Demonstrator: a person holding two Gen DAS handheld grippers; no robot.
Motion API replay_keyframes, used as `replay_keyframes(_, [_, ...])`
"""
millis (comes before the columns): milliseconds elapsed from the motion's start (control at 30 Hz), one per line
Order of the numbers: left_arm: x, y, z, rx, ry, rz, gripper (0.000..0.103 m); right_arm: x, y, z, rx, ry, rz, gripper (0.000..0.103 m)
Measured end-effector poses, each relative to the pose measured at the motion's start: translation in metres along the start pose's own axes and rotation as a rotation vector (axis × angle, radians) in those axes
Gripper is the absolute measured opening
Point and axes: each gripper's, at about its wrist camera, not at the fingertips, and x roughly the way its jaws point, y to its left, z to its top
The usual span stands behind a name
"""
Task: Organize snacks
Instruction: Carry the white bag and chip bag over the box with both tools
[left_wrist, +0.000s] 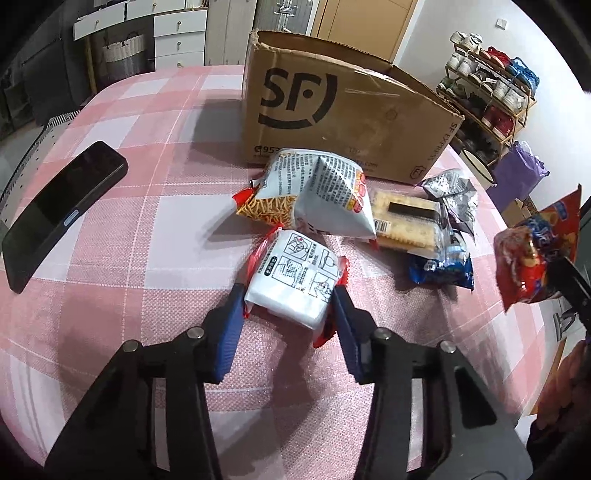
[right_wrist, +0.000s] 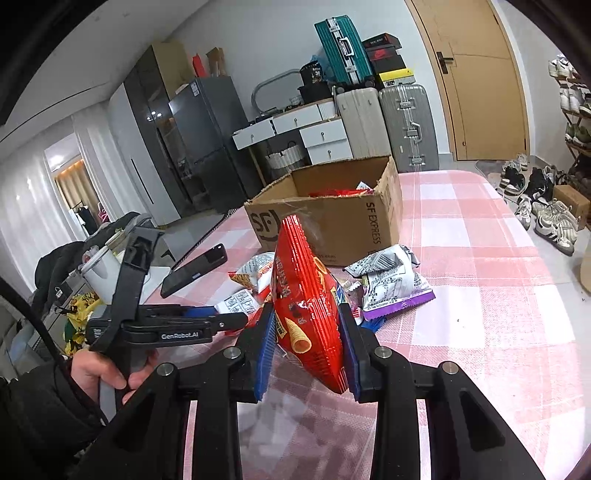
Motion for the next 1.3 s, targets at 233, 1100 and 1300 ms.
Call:
replay_keyframes(233, [-0.014, 0.000, -0.014, -0.022, -0.005, 0.020, 0.044, -0.011, -0.001, 0.000, 0.037, 0.010, 0.007, 0.032])
replay_keyframes(1100, [-0.195, -0.041, 0.045, 0.009, -0.324, -0.023, 0.044, -0.065, 0.039, 0.118, -0.010, -0.149, 0.192, 0.032])
replay_keyframes(1300, [-0.216, -0.057, 0.090, 0.050, -0.375, -0.020, 0.044, -0.067, 0.036, 0.165, -0.049, -0.181, 0.167, 0.033])
